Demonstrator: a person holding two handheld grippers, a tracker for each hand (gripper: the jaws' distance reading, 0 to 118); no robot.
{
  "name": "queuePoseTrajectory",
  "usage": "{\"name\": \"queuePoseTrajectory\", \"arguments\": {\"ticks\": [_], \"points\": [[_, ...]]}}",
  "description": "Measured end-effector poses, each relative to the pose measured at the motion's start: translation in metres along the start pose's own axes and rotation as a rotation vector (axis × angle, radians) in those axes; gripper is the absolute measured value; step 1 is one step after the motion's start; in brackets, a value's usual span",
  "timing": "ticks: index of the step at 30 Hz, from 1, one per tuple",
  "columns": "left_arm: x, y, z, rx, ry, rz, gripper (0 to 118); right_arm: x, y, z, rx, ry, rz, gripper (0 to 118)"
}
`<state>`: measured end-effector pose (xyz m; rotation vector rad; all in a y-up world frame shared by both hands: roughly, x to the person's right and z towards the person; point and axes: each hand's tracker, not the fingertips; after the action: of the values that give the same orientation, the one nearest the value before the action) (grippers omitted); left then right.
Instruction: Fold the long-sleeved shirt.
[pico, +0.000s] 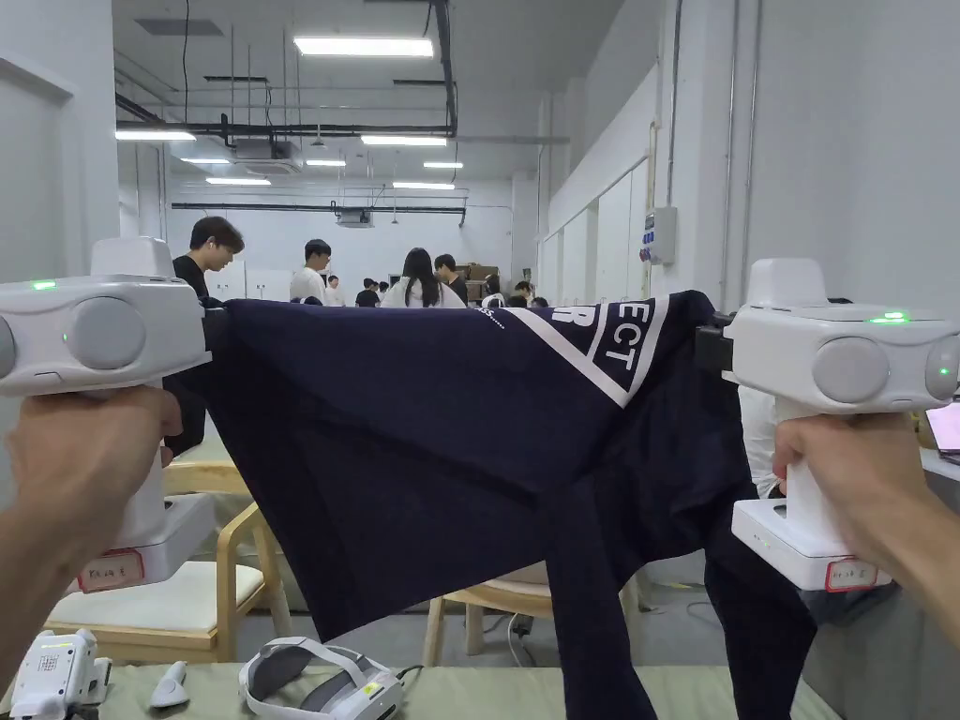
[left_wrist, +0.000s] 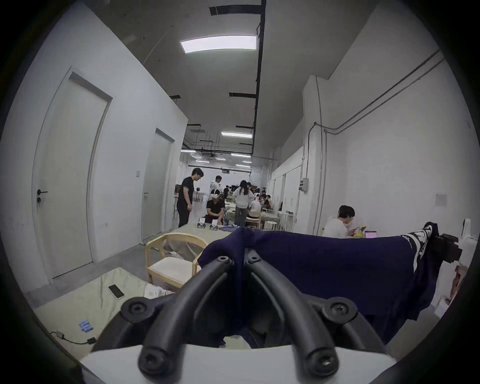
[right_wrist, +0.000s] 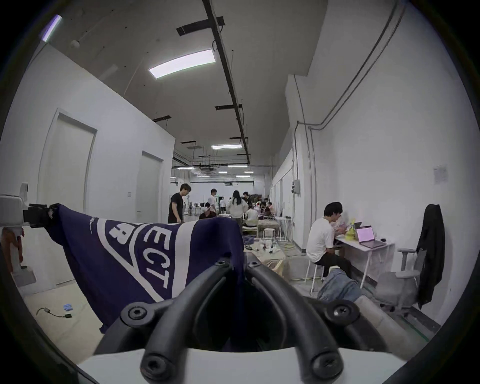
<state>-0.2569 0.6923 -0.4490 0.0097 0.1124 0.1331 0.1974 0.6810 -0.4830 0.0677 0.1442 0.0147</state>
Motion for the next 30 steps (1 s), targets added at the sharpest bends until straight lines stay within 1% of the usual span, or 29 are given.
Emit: {"name": "queuePoseTrajectory", "arguments": {"ticks": [2,5,8,12,14,16,19,20,21,23,24,25,26,27,28,29,30], "points": [[-0.003,-0.015,-0.011,-0.020,0.002,-0.005,9,0.001,-0.021,-0.011,-0.010,0.010,0.004,4],[-0.012,-0.050,-0.026,-0.079,0.005,-0.014,9,0.002,-0.065,-0.021,-0.082,0.035,0.003,4],[-0.022,-0.096,-0.030,-0.153,-0.001,0.020,9,0.001,-0.116,-0.022,-0.159,0.043,0.040,4],[-0.032,-0.159,-0.012,-0.252,0.007,0.038,9,0.002,-0.189,-0.015,-0.266,0.063,0.034,4],[-0.038,-0.189,0.006,-0.286,-0.002,0.073,9,0.000,-0.222,-0.001,-0.315,0.064,0.063,4],[-0.041,-0.220,0.024,-0.355,0.008,0.033,9,-0.002,-0.254,0.021,-0.361,0.082,0.058,4],[-0.048,-0.258,0.065,-0.382,-0.007,0.077,9,-0.006,-0.300,0.064,-0.406,0.098,0.062,4],[-0.049,-0.270,0.077,-0.404,-0.018,0.094,9,-0.006,-0.314,0.079,-0.415,0.106,0.052,4],[-0.051,-0.281,0.090,-0.450,-0.030,0.069,9,-0.007,-0.328,0.096,-0.440,0.117,0.059,4],[-0.053,-0.307,0.124,-0.460,-0.033,0.076,9,-0.010,-0.356,0.135,-0.462,0.135,0.025,4],[-0.053,-0.319,0.142,-0.495,-0.050,0.060,9,-0.012,-0.368,0.155,-0.484,0.147,0.058,4],[-0.058,-0.331,0.152,-0.500,-0.034,0.067,9,-0.014,-0.382,0.177,-0.482,0.150,0.060,4],[-0.059,-0.341,0.163,-0.535,-0.048,0.049,9,-0.018,-0.394,0.194,-0.522,0.177,0.059,4],[-0.060,-0.352,0.177,-0.563,-0.037,0.023,9,-0.023,-0.406,0.217,-0.540,0.188,0.084,4],[-0.062,-0.363,0.191,-0.568,-0.007,0.028,9,-0.025,-0.417,0.237,-0.531,0.177,0.064,4],[-0.064,-0.373,0.203,-0.598,-0.029,-0.020,9,-0.027,-0.431,0.256,-0.568,0.201,0.031,4],[-0.067,-0.386,0.214,-0.630,0.000,-0.053,9,-0.031,-0.442,0.273,-0.591,0.221,0.055,4]]}}
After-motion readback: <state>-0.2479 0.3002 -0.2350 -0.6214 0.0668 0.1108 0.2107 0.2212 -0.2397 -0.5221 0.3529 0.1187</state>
